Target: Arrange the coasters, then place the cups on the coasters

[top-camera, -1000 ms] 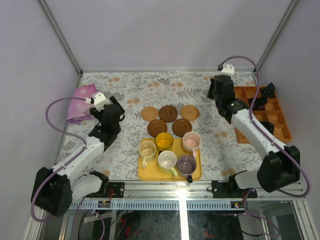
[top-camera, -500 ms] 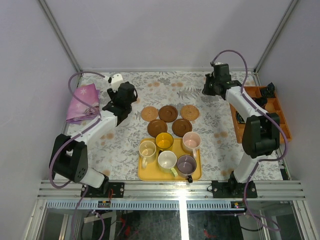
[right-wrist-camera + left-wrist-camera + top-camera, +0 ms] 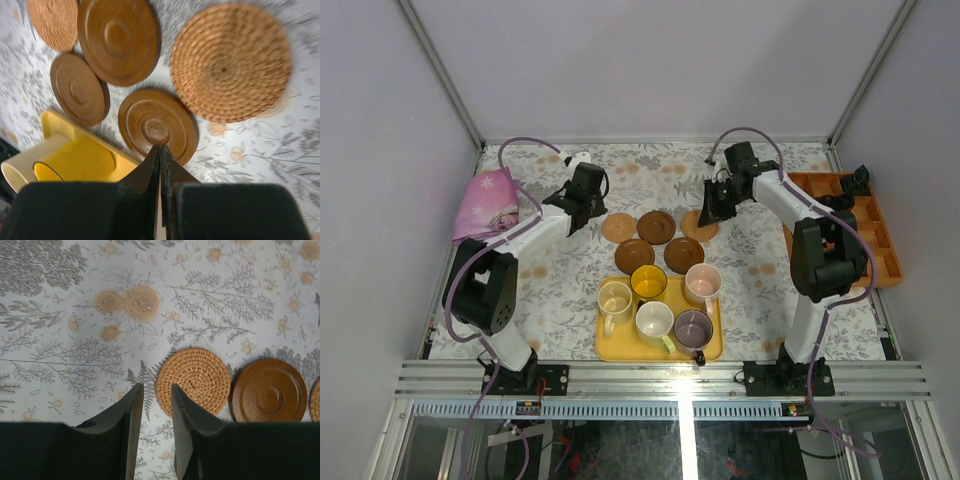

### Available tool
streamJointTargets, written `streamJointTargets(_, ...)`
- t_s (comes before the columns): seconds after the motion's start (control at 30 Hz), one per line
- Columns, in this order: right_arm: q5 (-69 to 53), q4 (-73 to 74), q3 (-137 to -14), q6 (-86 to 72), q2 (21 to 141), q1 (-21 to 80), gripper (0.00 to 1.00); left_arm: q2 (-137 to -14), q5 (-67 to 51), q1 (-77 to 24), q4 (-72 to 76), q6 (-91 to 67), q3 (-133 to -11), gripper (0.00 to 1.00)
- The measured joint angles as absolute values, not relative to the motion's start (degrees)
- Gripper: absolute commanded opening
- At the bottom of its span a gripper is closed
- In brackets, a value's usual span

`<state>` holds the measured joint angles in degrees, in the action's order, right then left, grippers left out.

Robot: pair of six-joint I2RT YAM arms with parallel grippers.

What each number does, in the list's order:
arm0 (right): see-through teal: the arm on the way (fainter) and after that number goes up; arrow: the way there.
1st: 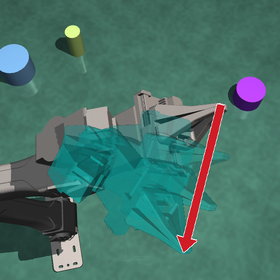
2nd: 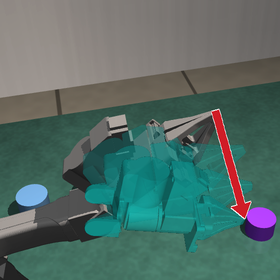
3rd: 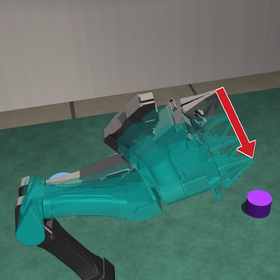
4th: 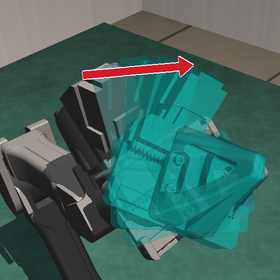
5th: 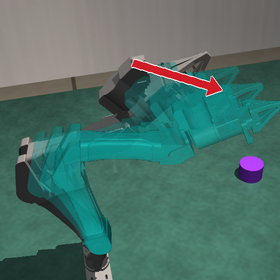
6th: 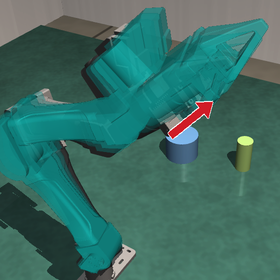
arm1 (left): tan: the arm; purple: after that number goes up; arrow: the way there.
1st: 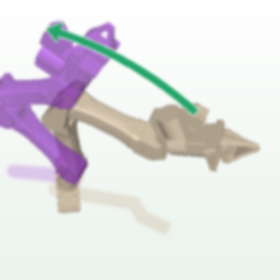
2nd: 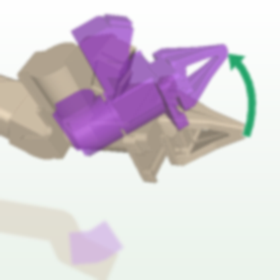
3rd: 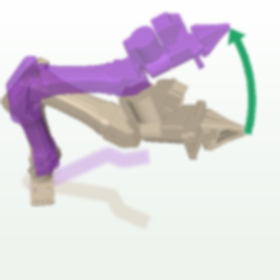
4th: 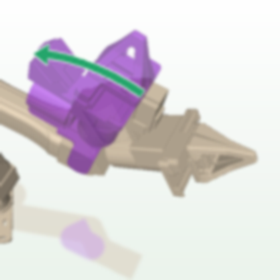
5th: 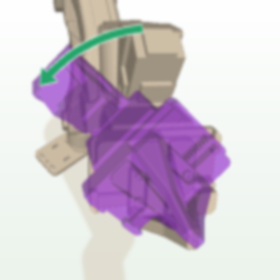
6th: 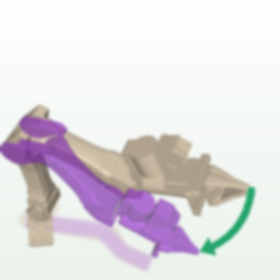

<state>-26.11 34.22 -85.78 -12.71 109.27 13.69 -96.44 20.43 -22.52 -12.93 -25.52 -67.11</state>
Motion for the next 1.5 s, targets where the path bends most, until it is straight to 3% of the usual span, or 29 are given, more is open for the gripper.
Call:
streamJointTargets(0.4,-26.09,37.87,-84.66,-11.44,111.18,21.30,0.00,-100.53,9.06,-22.52,-14.02,-22.46,-66.76,0.24)
streamJointTargets(1.0,-21.32,36.84,-82.89,-15.40,118.41,21.39,0.00,-106.06,0.91,-22.52,-13.67,-20.99,-66.78,0.24)
streamJointTargets(1.5,-8.69,40.77,-80.23,-21.98,115.26,18.48,0.00,-111.09,-5.89,-21.67,-13.65,-20.53,-70.39,0.24)
